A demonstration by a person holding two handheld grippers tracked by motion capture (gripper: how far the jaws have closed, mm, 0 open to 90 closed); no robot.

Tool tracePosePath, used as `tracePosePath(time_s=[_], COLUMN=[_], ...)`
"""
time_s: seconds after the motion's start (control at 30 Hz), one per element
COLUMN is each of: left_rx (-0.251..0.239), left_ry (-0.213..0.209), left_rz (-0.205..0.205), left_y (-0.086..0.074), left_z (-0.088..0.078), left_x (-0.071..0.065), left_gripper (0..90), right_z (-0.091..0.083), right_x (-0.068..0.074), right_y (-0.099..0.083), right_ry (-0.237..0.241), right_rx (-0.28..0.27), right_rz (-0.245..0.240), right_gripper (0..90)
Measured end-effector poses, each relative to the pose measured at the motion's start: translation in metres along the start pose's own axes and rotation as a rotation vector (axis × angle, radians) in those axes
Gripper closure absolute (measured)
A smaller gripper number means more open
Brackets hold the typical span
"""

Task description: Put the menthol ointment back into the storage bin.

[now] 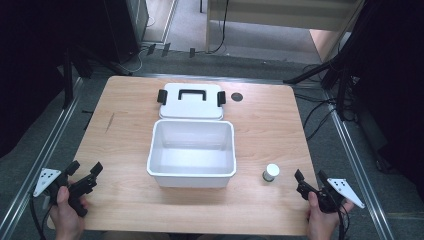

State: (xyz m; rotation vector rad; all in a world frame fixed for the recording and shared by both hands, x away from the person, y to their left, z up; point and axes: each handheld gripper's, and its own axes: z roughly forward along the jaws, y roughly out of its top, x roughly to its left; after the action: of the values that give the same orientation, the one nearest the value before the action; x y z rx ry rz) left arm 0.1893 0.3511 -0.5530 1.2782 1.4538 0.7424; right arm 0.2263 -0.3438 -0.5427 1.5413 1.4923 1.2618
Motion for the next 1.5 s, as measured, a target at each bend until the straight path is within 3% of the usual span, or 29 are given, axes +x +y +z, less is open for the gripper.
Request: tracePosePath(time_s=[0.1, 0.23, 0.3, 0.5, 0.63, 0.73, 0.87, 0.97, 1.03, 1.07, 1.2, 1.33, 1.37, 1.5], left_rx=[0.004, -0.002, -0.011, -0.021, -0.002, -0.003, 0.007, 0.008, 0.012, 0.011, 0.013, 0.013, 0.014, 0.012], left_ry=[0.009, 0.038, 0.058, 0.06, 0.037, 0.046, 0.048, 0.046, 0.043, 0.042, 0.039, 0.036, 0.034, 0.034], left_rz=[0.016, 0.058, 0.08, 0.095, 0.109, 0.11, 0.133, 0.134, 0.131, 0.128, 0.131, 0.127, 0.129, 0.127], left_y=[-0.001, -0.003, -0.003, -0.004, -0.003, -0.003, -0.003, -0.003, -0.003, -0.003, -0.003, -0.003, -0.003, -0.003], left_z=[0.001, 0.001, 0.0, -0.001, 0.001, 0.002, 0.003, 0.003, 0.003, 0.003, 0.003, 0.003, 0.003, 0.003], left_x=[-0.002, -0.007, -0.009, -0.011, -0.011, -0.012, -0.014, -0.014, -0.014, -0.014, -0.014, -0.013, -0.013, -0.013], left_gripper=[11.2, 11.2, 11.2, 11.6, 12.6, 13.4, 13.8, 13.8, 13.8, 13.8, 13.8, 13.8, 13.8, 13.8], right_z=[0.0, 0.004, 0.005, 0.008, 0.007, 0.008, 0.012, 0.015, 0.015, 0.018, 0.022, 0.025, 0.028, 0.033], right_x=[0.001, 0.005, 0.006, 0.001, 0.0, 0.002, 0.007, 0.011, 0.012, 0.012, 0.015, 0.015, 0.014, 0.016], right_y=[0.0, 0.0, 0.001, 0.003, 0.008, 0.014, 0.024, 0.032, 0.034, 0.039, 0.049, 0.054, 0.057, 0.061], right_ry=[0.006, 0.018, 0.021, 0.022, 0.028, 0.03, 0.026, 0.026, 0.026, 0.036, 0.026, 0.041, 0.044, 0.051], right_rx=[0.006, 0.035, 0.055, 0.105, 0.178, 0.243, 0.328, 0.372, 0.386, 0.425, 0.493, 0.539, 0.58, 0.632], right_rz=[-0.007, -0.062, -0.065, -0.021, -0.05, -0.055, -0.105, -0.148, -0.15, -0.163, -0.19, -0.173, -0.167, -0.176], right_gripper=[13.4, 13.7, 13.7, 15.8, 17.5, 18.7, 19.3, 19.9, 20.1, 20.7, 23.5, 23.1, 23.0, 23.0])
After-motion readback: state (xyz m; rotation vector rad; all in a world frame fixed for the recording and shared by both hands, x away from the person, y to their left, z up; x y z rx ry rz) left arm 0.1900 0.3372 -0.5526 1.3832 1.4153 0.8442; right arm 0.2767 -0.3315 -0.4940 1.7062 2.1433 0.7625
